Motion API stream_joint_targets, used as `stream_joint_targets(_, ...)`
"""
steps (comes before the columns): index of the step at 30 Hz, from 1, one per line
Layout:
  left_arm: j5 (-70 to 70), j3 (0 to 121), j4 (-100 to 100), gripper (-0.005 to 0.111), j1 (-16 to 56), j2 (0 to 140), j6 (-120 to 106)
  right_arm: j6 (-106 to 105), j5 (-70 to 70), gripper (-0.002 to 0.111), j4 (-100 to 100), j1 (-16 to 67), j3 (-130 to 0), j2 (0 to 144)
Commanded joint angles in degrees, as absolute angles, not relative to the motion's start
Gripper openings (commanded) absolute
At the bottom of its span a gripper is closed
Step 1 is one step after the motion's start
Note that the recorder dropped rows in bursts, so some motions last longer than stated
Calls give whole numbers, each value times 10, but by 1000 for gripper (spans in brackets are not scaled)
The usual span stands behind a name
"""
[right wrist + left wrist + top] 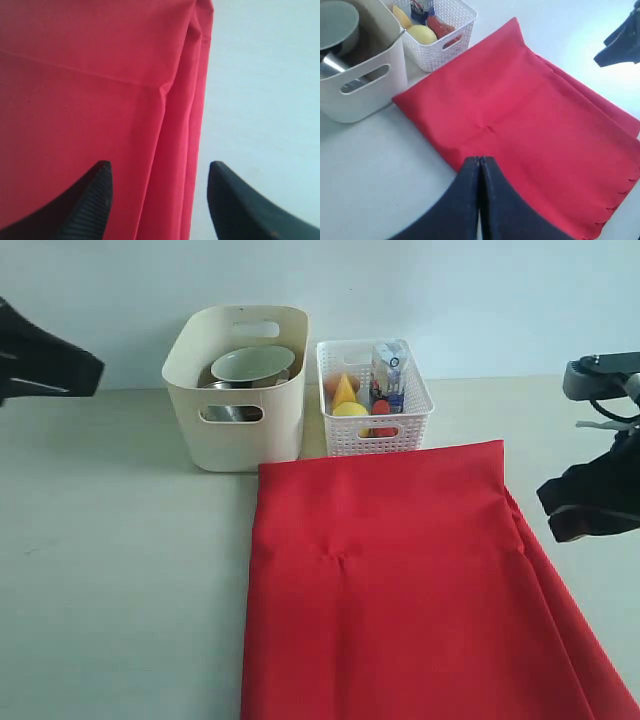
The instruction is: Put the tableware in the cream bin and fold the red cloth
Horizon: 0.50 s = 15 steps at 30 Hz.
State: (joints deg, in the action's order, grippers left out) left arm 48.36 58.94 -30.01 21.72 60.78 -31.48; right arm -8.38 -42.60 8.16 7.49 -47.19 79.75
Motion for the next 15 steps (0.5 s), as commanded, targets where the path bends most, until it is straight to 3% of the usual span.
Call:
stream_joint_targets(1,481,546,-287,0,217,516,-299,-83,-399,56,97,74,-469,794)
stream_joint_targets(15,454,421,-133,0,217,180,-144,-89,-393,56,134,74,-472,755)
